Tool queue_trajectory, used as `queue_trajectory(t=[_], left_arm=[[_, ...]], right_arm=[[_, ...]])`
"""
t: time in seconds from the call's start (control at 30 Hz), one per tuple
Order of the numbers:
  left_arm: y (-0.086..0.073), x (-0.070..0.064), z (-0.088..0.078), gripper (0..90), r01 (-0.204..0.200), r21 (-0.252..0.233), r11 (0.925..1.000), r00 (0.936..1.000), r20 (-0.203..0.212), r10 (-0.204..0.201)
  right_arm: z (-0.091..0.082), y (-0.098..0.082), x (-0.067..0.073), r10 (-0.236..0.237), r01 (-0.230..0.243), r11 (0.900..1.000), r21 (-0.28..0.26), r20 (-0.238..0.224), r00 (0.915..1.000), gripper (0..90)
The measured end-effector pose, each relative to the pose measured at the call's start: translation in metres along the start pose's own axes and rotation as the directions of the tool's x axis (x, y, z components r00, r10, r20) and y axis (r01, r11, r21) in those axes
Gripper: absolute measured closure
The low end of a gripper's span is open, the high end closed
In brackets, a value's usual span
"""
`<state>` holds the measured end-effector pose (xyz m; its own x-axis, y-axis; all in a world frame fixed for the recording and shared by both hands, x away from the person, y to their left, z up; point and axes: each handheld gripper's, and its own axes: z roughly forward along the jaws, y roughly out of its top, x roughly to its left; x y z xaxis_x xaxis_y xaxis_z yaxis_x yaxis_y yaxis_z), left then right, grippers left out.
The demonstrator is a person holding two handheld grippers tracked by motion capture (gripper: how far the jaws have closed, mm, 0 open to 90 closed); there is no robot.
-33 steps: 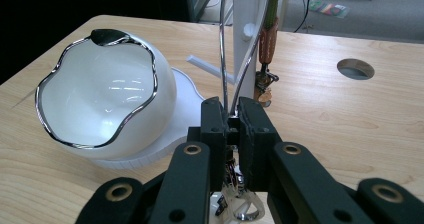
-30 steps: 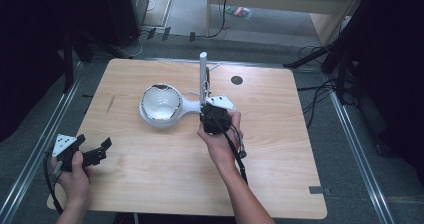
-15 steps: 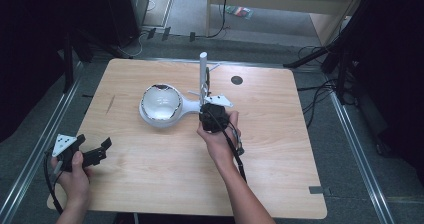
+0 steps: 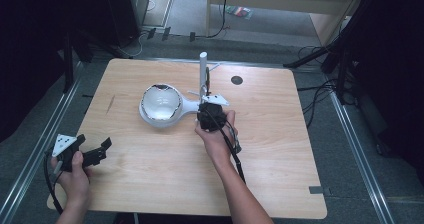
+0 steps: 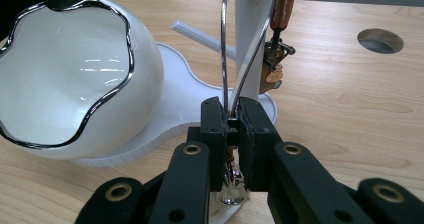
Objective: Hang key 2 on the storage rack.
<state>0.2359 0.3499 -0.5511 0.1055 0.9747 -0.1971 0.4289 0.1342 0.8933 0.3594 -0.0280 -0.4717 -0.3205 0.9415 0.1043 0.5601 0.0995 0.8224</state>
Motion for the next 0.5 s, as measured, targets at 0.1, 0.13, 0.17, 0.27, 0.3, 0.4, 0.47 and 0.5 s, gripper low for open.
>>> queue_trajectory(t=[0.1,0.13,0.17,0.27,0.3,0.4,0.47,0.5], left_arm=[[-0.0001,-0.0001,0.0001,0.1,0.000,-0.001,1.0000,1.0000,-0.001,0.000],[0.0000,-0.0001,0.0001,0.1,0.000,-0.001,1.0000,1.0000,-0.001,0.000],[-0.0001,-0.0001,0.0001,0.1,0.000,-0.001,1.0000,1.0000,-0.001,0.000],[0.0000,0.0000,0.0000,0.1,0.001,0.000,1.0000,1.0000,-0.001,-0.001],[0.0000,0.0001,0.0000,0.1,0.001,0.000,1.0000,1.0000,0.000,-0.001],[0.0000,0.0001,0.0000,0.1,0.001,0.001,1.0000,1.0000,0.000,-0.001],[0.0000,0.0001,0.0000,0.1,0.001,-0.001,1.0000,1.0000,0.001,-0.001],[0.0000,0.0002,0.0000,0.1,0.002,0.001,1.0000,1.0000,0.001,-0.002]], right_arm=[[0.0038,-0.0002,-0.0010,0.002,-0.002,1.000,0.008,0.001,1.0000,83.4],[0.0054,-0.0004,-0.0018,0.004,-0.004,1.000,0.011,-0.001,1.0000,83.3],[0.0067,-0.0005,-0.0024,0.006,-0.006,1.000,0.014,-0.006,1.0000,83.0],[0.0107,-0.0016,-0.0044,0.008,-0.008,1.000,0.021,-0.013,0.9999,80.2],[0.0108,-0.0016,-0.0048,0.013,-0.013,1.000,0.017,-0.013,0.9998,79.2],[0.0096,-0.0008,-0.0061,0.023,-0.023,1.000,0.008,-0.022,0.9995,74.9],[0.0087,-0.0001,-0.0065,0.024,-0.024,1.000,-0.002,-0.025,0.9994,73.1],[0.0080,0.0003,-0.0069,0.024,-0.024,1.000,-0.002,-0.031,0.9992,71.3]])
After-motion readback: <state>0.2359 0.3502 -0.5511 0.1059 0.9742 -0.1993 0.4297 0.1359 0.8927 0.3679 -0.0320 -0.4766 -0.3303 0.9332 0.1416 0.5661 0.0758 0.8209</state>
